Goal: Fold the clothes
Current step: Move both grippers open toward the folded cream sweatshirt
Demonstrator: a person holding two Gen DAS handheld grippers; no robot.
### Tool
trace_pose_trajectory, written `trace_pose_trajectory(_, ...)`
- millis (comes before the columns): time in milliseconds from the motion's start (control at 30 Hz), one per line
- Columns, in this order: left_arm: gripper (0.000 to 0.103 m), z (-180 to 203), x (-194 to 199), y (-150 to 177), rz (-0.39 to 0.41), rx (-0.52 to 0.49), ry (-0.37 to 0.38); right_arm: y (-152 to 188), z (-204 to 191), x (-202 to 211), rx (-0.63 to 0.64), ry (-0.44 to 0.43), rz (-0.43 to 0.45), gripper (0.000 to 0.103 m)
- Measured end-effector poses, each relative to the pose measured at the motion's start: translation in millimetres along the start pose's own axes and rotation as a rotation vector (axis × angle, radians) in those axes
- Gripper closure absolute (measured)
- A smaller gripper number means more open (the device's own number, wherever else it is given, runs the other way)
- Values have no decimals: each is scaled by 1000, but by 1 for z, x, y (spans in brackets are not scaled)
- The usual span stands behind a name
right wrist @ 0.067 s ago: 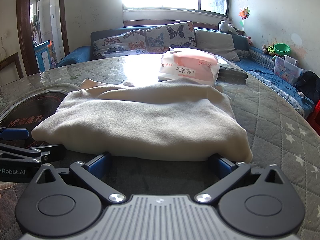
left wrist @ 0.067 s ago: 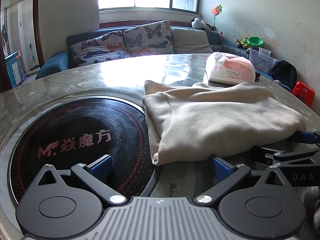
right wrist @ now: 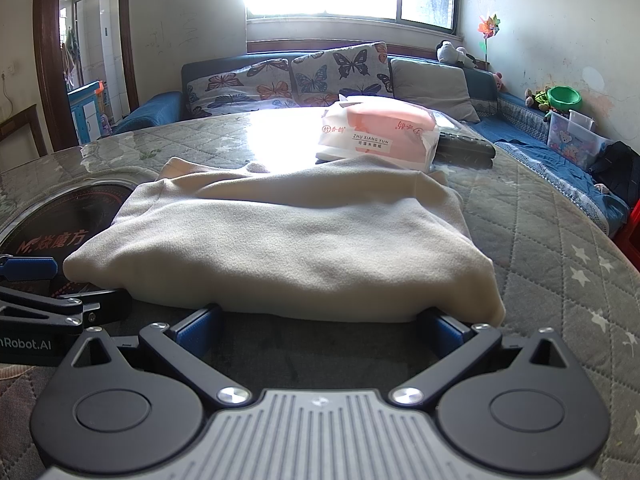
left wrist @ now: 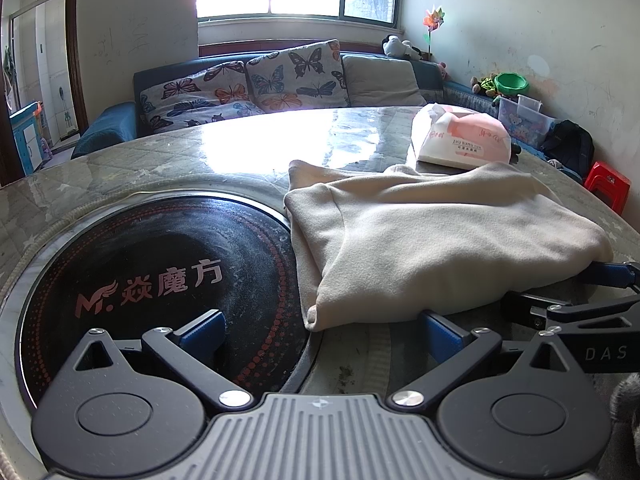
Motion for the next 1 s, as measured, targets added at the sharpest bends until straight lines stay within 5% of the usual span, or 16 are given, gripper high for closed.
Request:
trace_pose_trajectory(300,0,-1,16,6,-59,-16,-22,6,3,14,15,2,9,0)
trace_pose_trajectory(1000,0,14,122,22,8,1,-88,39,-5,130,108,-103,112,0)
Point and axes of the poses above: each gripper's, at about its wrist camera, not at the fingertips, and x roughly against the way its jaws point, z to its right, y to its underside, the point moved 6 cm from there along -x, roughly the way its jaws point, and after that the axes turned 8 degrees about y, right-handed, at the moved point
